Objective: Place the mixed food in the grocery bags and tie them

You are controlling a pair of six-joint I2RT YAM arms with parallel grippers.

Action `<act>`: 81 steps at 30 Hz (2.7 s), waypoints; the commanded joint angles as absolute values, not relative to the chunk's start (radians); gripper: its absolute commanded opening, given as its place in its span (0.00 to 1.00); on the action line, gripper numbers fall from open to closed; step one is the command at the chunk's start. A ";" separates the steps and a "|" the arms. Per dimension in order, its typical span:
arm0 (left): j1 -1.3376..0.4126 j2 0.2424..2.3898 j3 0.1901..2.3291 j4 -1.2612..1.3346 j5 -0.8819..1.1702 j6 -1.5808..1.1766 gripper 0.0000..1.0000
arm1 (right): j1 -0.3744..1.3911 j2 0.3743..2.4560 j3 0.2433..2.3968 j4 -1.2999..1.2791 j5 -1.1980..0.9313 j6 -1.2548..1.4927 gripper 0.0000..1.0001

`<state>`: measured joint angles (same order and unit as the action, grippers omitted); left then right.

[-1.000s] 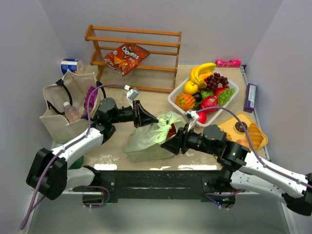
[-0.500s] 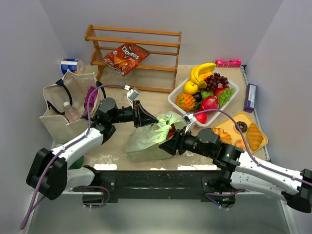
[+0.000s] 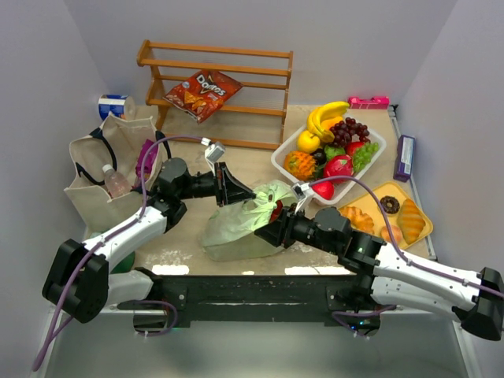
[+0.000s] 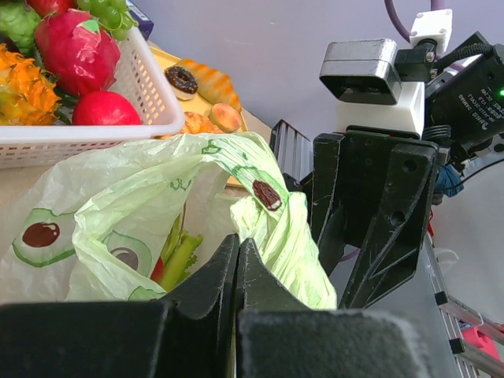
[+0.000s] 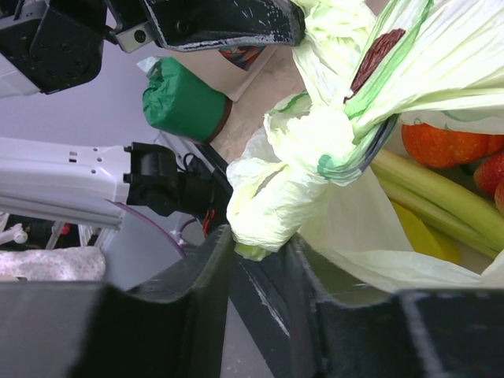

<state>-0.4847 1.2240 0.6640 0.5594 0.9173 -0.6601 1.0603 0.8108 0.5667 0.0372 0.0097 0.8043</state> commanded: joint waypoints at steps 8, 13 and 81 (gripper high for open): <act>-0.486 1.201 0.701 0.598 0.898 -0.652 0.00 | 1.066 0.790 0.540 0.075 0.031 0.841 0.03; -0.485 1.193 0.724 0.549 0.825 -0.646 0.00 | 1.066 0.766 0.523 0.057 0.018 0.857 0.00; -0.192 1.574 1.250 0.407 0.479 -0.600 0.00 | 1.085 0.695 0.301 -0.124 -0.311 0.927 0.00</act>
<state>-0.2932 1.6573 1.1870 0.2447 0.6762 -0.6422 1.0527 0.6708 0.3176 -0.0261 -0.1078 0.9104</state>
